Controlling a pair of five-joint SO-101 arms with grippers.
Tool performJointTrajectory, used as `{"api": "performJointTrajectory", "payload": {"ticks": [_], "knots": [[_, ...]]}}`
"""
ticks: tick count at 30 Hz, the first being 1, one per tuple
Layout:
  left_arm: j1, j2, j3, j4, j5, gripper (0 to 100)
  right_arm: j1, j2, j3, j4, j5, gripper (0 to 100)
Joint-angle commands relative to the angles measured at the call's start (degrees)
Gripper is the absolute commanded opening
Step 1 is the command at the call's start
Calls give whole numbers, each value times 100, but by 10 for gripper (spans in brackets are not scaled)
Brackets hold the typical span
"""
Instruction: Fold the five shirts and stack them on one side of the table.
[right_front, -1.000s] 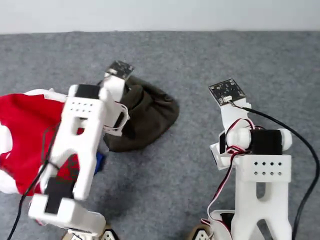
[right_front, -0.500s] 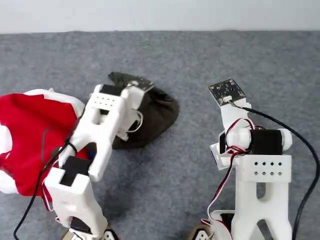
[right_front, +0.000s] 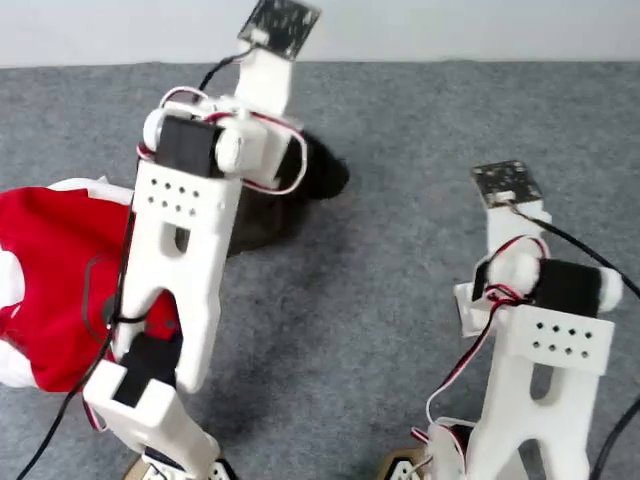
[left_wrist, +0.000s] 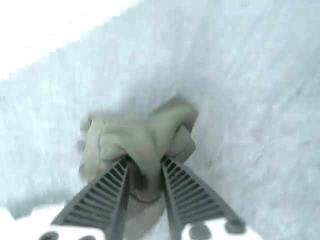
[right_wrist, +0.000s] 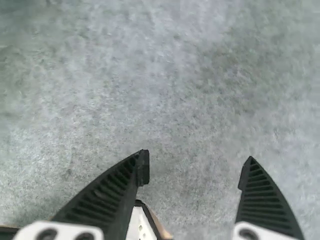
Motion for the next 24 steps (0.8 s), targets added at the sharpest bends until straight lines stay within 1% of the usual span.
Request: {"api": "performJointTrajectory", "payload": {"ticks": [1, 5, 9, 13, 15, 18, 19, 24], "knots": [[510, -404, -963, -158, -44, 13, 224, -154, 246, 145, -9, 292], [985, -404, -1578, -501, -659, 13, 409, -154, 730, 154, -9, 292], [1099, -404, -1763, -844, -835, 13, 637, -154, 800, 154, -9, 292], [967, -404, -1684, -404, -826, 13, 637, -154, 800, 154, -9, 292], [791, -404, -1560, -53, -826, 13, 620, -154, 800, 145, -9, 292], [246, -404, -1270, 615, -818, 13, 620, -154, 800, 145, -9, 292], [53, -404, -1068, 712, -818, 13, 611, -154, 800, 145, -9, 292], [-1169, -396, 400, 642, -818, 13, 611, -154, 800, 4, -9, 292]]}}
